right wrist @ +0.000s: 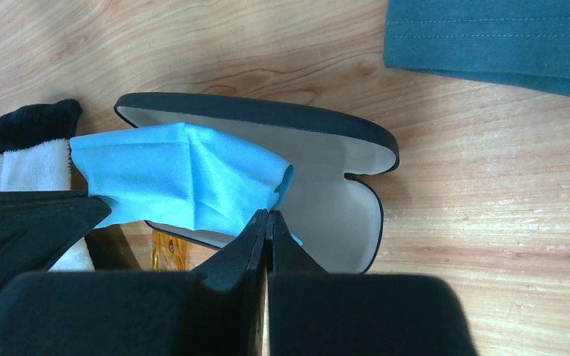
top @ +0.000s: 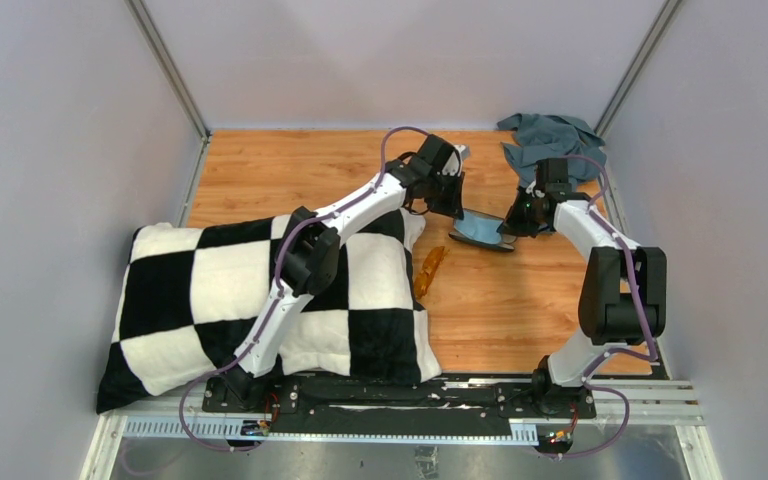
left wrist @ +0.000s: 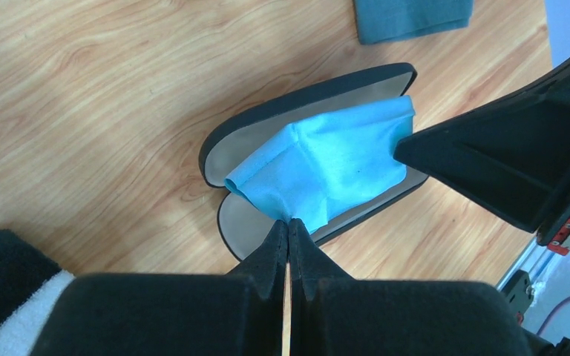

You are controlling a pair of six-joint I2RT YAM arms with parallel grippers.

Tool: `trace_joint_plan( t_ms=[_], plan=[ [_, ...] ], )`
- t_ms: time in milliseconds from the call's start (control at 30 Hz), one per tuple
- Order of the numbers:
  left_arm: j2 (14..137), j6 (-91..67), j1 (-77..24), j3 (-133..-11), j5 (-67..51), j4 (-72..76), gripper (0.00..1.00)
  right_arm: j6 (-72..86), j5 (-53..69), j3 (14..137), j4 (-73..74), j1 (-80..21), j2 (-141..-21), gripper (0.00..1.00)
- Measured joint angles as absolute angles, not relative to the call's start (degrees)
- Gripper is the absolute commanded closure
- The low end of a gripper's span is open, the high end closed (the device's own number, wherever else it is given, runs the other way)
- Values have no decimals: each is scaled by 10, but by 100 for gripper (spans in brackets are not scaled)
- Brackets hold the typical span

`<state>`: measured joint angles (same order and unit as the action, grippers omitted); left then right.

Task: Organize the sunglasses
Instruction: Place the glasses cleaning cloth in the sunglasses case.

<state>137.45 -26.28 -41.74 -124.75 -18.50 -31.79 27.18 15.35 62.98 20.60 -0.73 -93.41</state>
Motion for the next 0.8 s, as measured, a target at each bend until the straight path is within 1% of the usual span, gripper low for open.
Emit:
trace_joint_plan(
  t_ms=[800],
  plan=[
    [1374, -246, -419, -1163, -207, -314, 100, 269, 138, 557, 205, -7, -885, 100]
  ],
)
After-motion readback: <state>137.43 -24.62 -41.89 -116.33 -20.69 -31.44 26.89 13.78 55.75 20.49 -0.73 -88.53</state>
